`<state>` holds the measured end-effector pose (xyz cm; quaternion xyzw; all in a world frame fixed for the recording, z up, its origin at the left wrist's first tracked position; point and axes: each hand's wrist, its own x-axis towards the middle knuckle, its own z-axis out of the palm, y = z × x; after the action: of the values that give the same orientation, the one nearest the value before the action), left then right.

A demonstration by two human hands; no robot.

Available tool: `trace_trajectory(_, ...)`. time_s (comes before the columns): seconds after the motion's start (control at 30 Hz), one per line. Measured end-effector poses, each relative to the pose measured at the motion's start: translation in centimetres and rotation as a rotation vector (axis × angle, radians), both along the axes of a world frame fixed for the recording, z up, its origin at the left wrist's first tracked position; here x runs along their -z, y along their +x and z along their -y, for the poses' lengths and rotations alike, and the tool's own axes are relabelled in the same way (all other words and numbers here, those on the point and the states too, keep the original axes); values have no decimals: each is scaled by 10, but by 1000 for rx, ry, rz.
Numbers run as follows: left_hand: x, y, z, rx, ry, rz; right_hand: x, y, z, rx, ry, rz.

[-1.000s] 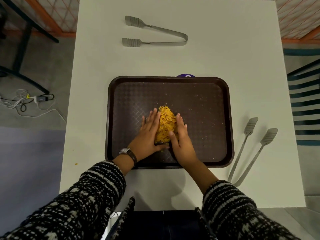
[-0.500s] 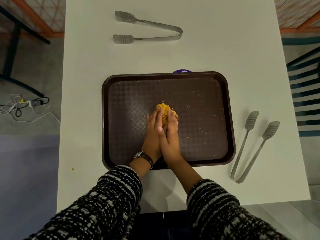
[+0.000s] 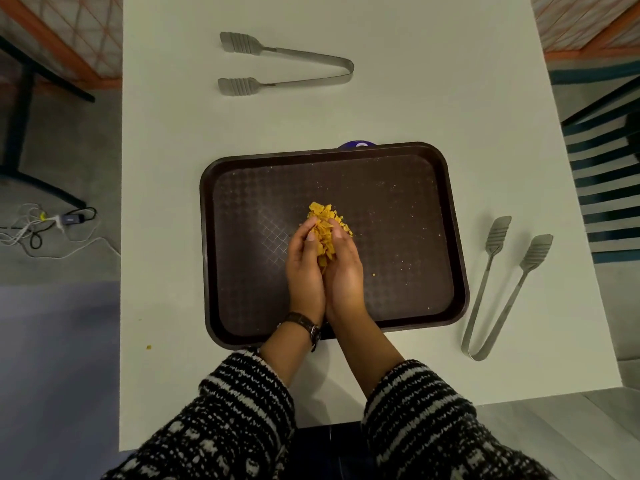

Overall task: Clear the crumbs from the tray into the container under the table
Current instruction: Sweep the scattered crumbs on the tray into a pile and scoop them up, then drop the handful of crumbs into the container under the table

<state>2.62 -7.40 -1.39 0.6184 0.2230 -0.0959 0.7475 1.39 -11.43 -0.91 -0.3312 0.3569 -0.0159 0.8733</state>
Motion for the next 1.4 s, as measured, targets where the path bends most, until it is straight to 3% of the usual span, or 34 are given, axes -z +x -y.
trace_trajectory(0.07,-4,2,-1,-37,-37,-24,-3,1,-2,63,81,-36)
trace_trajectory(0.37,-31,14,1,-120,-235,-188,-33,11,-4,167,106,-132)
trace_trajectory(0.83,-67,2,12,-80,-333,-65,-81,-2,5,190,21,-28)
trace_trajectory(1.1,-77,-54,40,-38,-244,0,-92,-60,34,194,2,23)
trace_trajectory(1.4,-75,-196,111,15,-362,-58,-83,-203,105,229,33,8)
